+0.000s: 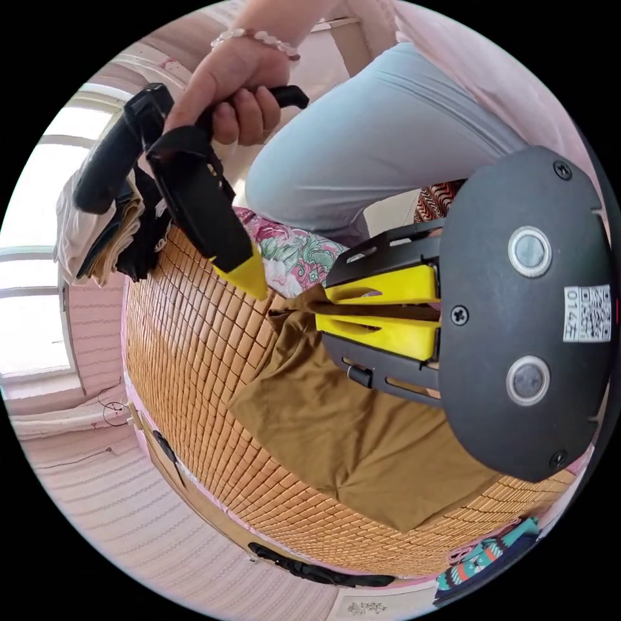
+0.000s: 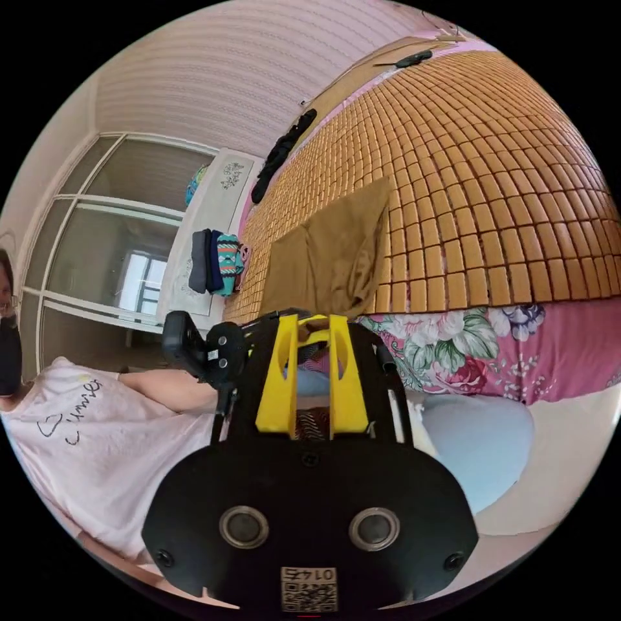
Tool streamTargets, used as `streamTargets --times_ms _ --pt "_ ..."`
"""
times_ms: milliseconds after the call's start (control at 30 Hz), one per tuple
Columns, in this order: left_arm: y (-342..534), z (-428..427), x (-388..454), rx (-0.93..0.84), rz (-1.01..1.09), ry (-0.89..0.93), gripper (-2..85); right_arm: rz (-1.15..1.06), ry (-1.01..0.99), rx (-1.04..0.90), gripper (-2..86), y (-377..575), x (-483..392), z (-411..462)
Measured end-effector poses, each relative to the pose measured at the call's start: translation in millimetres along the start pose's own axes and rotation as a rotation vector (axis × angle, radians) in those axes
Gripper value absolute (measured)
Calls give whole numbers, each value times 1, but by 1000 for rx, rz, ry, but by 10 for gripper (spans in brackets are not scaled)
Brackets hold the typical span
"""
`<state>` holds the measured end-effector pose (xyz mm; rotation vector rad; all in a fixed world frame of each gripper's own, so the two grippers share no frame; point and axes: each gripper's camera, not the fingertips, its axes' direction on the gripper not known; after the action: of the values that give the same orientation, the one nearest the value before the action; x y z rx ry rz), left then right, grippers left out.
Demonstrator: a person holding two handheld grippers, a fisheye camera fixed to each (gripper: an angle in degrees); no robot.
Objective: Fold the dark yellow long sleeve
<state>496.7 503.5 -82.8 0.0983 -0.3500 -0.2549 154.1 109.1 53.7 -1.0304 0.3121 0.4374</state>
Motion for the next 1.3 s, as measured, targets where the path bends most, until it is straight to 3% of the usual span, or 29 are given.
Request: streamTargets --times_ms 67,267,367,533,800,1000,1167,1300 --pt "5 -6 -10 19 -41 29 1 86 -77 60 131 -2 36 -8" --pt "14 -33 -13 66 -31 41 -6 223 -204 6 171 -22 74 33" --pt "21 -48 -13 99 -20 58 -8 281 -267 107 155 -37 82 37" --pt "26 -67 -6 134 24 103 -9 378 -124 146 36 -47 90 30" --pt "19 -91 -3 295 64 261 -9 222 3 292 17 -9 49 -58" --pt "39 -110 -42 396 -119 296 -9 83 168 172 19 -28 -15 -58" --pt "97 -118 -110 377 -403 171 -9 -66 250 -46 27 -80 -84 48" --pt "135 -104 -156 298 -621 91 -7 -64 255 -133 39 -102 -102 128"
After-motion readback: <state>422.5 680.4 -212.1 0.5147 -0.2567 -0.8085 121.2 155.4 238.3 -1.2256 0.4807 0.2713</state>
